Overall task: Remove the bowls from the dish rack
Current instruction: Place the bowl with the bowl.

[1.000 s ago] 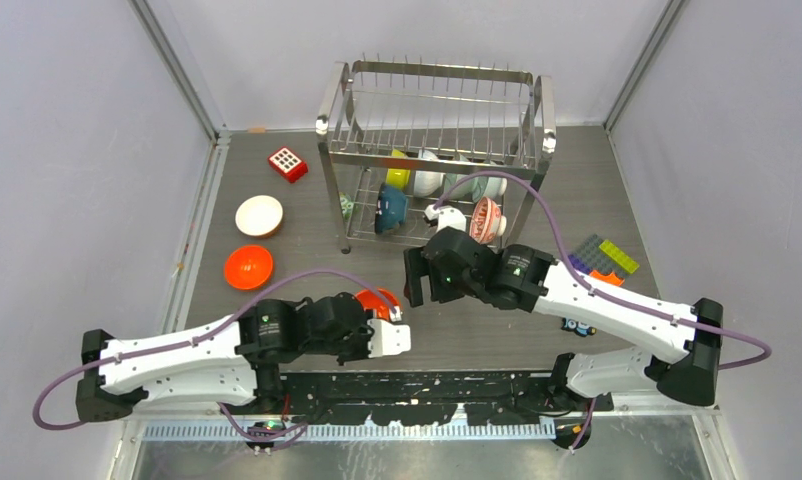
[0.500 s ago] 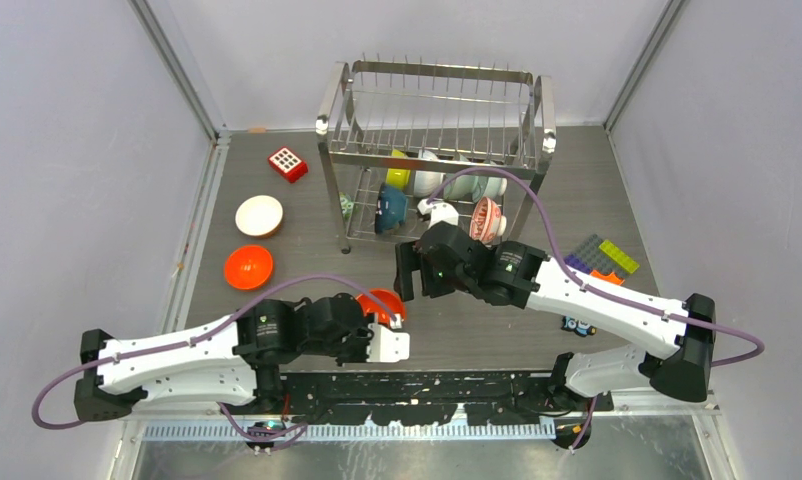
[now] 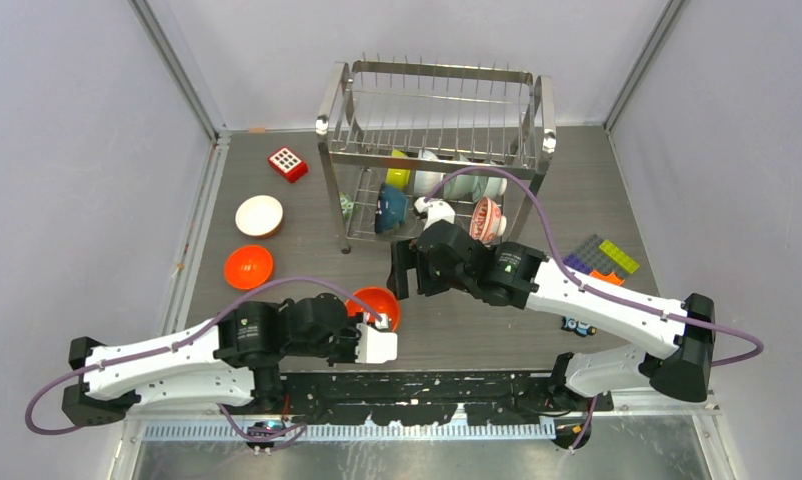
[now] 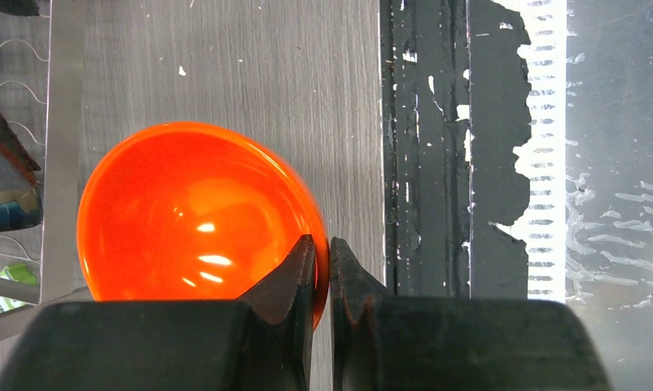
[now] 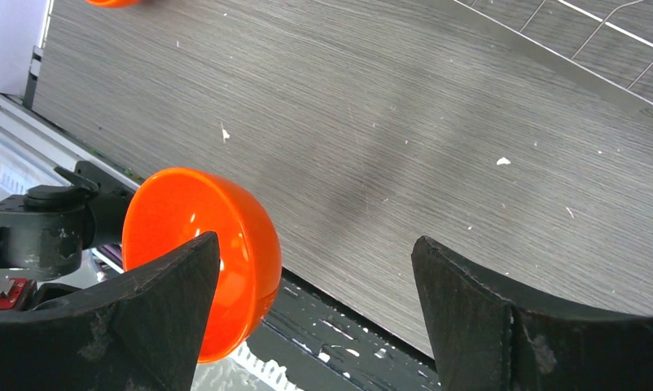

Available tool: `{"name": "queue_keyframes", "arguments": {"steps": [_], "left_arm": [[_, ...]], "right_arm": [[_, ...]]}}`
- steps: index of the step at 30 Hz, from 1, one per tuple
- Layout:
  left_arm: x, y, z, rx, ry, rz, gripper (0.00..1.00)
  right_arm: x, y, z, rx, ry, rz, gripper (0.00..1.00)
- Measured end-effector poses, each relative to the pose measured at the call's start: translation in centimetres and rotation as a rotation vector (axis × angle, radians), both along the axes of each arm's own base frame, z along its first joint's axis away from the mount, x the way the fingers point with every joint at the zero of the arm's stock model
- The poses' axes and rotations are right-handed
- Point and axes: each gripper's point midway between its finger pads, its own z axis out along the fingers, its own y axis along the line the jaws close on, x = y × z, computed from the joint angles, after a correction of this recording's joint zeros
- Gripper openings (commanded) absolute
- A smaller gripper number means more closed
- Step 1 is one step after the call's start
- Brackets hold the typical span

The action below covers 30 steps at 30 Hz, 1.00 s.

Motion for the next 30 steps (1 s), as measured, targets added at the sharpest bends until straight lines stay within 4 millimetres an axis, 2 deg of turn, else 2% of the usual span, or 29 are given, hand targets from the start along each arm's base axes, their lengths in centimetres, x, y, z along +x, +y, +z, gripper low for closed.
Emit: {"name": "queue_keyframes", "arguments": {"steps": [10, 16, 22, 30], "left_arm": [[-0.3, 0.3, -0.3, 0.018, 0.010, -0.017, 0.00], [-0.4, 0.3, -0.5, 0.027, 0.012, -0.025, 0.00], [-0.5, 0.2, -0.1, 0.022, 0.005, -0.038, 0.00], [-0.5, 0.1, 0.0, 0.019, 0.002, -0.042, 0.01]], "right_arm": [[-0.7, 1.4, 0.1, 0.022, 0.027, 0.066, 0.80], [-2.3, 2.9, -2.3, -0.050, 0.075, 0.149, 0.70], [-3.6, 3.1, -4.3, -0.126, 0.104, 0.204, 0.49], [-3.6, 3.3, -4.4, -0.125, 0.106, 0.203, 0.18]]}}
